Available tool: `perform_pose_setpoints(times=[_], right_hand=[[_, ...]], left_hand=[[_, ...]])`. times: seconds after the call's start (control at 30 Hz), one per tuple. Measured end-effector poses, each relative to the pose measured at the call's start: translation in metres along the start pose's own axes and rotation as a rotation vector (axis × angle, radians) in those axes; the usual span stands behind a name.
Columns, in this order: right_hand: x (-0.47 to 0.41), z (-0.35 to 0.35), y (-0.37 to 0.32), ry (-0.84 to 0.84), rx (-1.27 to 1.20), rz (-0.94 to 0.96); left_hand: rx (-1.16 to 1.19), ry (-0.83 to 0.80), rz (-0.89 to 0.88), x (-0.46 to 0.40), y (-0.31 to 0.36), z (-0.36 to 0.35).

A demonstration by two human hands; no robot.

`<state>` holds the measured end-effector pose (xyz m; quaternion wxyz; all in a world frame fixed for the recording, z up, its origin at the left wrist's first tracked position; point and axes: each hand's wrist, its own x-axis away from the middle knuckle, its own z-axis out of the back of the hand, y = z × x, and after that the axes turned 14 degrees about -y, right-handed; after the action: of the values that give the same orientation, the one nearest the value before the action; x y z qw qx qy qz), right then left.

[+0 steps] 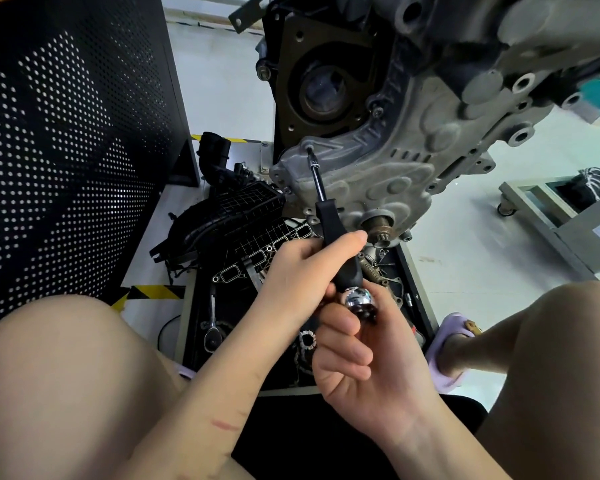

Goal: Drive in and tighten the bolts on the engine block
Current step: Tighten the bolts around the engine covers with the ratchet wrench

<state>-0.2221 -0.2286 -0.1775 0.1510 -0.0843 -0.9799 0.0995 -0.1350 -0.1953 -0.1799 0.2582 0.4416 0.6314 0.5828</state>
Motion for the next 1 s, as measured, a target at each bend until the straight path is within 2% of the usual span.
perform_pose_setpoints(times=[0.2,0.43,0.73,1.0], right_hand=[[0.000,0.003,-0.004,-0.006,0.036,0.002],[-0.003,0.012,-0.003,-0.041,0.073,-0.014],[-0.018,0.038,-0.004,0.071,0.216,-0.071],[0.000,0.033,-0.008,-0.005,0.268,-0.059]], left_hand=[[0.018,0.047,-0.027,0.002,-0.001,-0.005],[-0.012,0.017,-0.040,0.000,-0.005,-0.004],[-0.225,0.022,0.076,-0.012,-0.026,0.004],[-0.219,-0.008,-0.001,-0.008,-0.025,-0.008]])
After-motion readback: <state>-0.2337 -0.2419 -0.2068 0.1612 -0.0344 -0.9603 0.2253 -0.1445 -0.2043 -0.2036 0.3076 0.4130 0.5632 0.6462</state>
